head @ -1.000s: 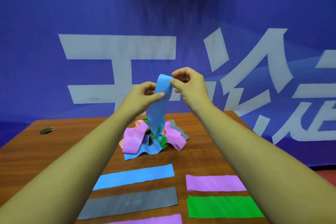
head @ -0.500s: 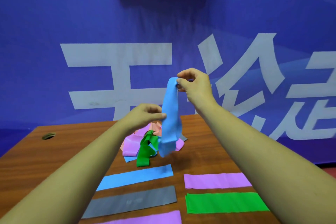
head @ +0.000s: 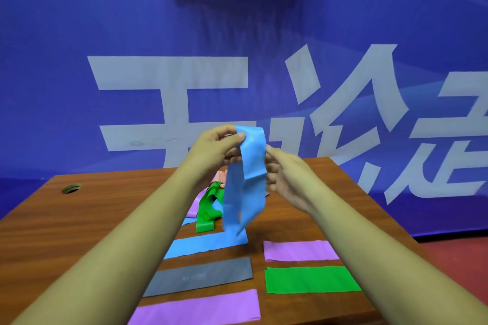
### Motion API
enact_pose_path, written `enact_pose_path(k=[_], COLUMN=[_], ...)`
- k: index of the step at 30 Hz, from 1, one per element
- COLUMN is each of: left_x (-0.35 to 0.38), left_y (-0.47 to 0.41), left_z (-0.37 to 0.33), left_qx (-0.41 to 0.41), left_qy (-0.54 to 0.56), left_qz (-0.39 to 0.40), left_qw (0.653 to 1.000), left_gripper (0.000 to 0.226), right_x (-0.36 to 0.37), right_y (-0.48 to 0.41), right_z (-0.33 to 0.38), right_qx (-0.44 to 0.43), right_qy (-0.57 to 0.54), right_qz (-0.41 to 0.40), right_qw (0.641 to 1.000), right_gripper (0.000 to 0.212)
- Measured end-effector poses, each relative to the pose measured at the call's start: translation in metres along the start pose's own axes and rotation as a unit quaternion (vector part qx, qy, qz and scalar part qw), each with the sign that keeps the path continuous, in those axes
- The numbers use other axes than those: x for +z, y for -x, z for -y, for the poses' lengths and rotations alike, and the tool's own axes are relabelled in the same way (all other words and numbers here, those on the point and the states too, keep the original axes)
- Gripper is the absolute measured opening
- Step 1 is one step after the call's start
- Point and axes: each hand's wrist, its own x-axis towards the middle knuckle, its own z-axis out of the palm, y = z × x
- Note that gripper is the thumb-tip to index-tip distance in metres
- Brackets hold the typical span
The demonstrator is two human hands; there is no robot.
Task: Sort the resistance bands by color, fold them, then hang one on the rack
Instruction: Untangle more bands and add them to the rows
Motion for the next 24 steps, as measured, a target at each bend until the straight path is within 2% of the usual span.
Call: enact_pose_path(k=[3,7,11,13,15,18,21,22,24], left_x=[-0.001,-0.012,-0.023,-0.026,-0.028,-0.029,-0.032,-0.032,-0.033], left_y=[0.003,0.013,0.027,0.037,0.044,0.052,0.059,0.061,0.064], left_z=[0.001,0.003,0.011,0.017,0.023,0.024,0.021,0.019,0.016], left_qx=[-0.004,-0.029,-0.101,-0.144,-0.164,-0.149,-0.069,-0.043,0.001], left_qy=[-0.007,0.003,0.058,0.030,-0.017,-0.011,0.031,0.020,-0.071], left_qz=[-0.020,-0.046,-0.031,-0.023,-0.030,-0.062,-0.057,-0.044,-0.031], left_qw=[1.000,0.999,0.993,0.989,0.986,0.987,0.995,0.998,0.997], left_gripper=[0.012,0.016,0.045,0.058,0.063,0.047,0.025,0.020,0.018], right_x=[0.000,0.001,0.014,0.020,0.025,0.030,0.032,0.032,0.032], right_y=[0.012,0.024,0.027,0.027,0.025,0.024,0.027,0.027,0.028], right_z=[-0.017,-0.033,-0.032,-0.026,-0.020,-0.015,-0.013,-0.012,-0.013], right_qx=[-0.002,-0.049,-0.079,-0.096,-0.119,-0.146,-0.157,-0.161,-0.167], right_qy=[0.009,0.011,0.044,0.057,0.080,0.109,0.141,0.145,0.154], right_qz=[0.035,0.050,0.009,-0.016,-0.035,-0.049,-0.056,-0.059,-0.063], right_qw=[0.999,0.998,0.996,0.994,0.989,0.982,0.976,0.975,0.972], right_gripper=[0.034,0.014,0.003,0.002,0.011,0.014,0.015,0.014,0.013])
